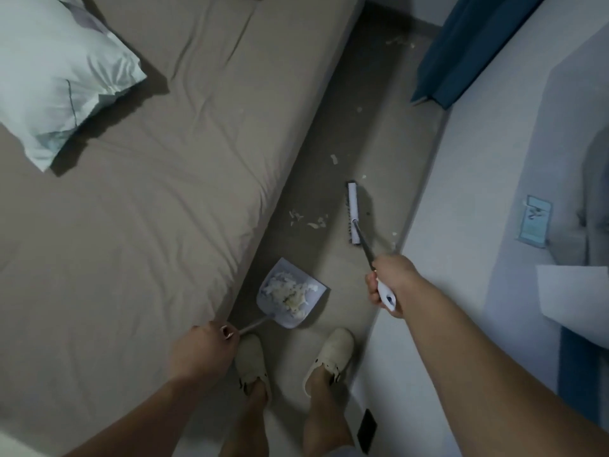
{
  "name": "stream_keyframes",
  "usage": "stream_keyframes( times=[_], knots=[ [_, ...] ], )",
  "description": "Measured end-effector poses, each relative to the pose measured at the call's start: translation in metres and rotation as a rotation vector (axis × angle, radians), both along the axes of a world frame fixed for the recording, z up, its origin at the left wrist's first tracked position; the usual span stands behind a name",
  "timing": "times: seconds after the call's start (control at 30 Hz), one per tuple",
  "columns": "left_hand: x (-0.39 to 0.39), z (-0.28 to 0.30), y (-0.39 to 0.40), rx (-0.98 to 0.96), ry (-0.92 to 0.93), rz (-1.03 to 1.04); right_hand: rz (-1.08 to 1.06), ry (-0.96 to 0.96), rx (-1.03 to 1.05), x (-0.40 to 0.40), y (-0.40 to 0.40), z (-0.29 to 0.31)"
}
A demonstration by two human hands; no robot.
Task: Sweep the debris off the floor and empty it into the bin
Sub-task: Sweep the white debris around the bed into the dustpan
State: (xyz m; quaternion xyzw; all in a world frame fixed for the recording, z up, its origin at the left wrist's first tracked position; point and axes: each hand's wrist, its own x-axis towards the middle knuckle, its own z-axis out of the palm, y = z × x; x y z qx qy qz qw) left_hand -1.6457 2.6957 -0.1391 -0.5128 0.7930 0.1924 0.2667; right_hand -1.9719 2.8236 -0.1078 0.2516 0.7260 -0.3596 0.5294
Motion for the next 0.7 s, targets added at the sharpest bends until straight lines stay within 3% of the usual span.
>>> stream_keyframes(
  times=[0.13,0.17,0.23,0.53,0.7],
  knots=[
    [0.003,0.003,0.009,-0.016,-0.030,0.140,0.937,0.184,0.216,-0.019,-0.033,0.000],
    [0.004,0.002,0.009,-0.004,-0.031,0.176,1.067,0.187,0.227,-0.022,-0.041,-0.003],
    [0.004,0.001,0.009,0.017,-0.030,0.230,1.131,0.225,0.156,-0.026,-0.055,-0.019],
    [0.004,0.006,0.017,-0.002,-0.048,0.347,1.645,0.226,0.261,-0.013,-0.043,-0.081],
    [0.008,0.015,0.026,0.039,-0.009,0.366,1.835,0.222,0.333,-0.035,-0.018,-0.065]
  ],
)
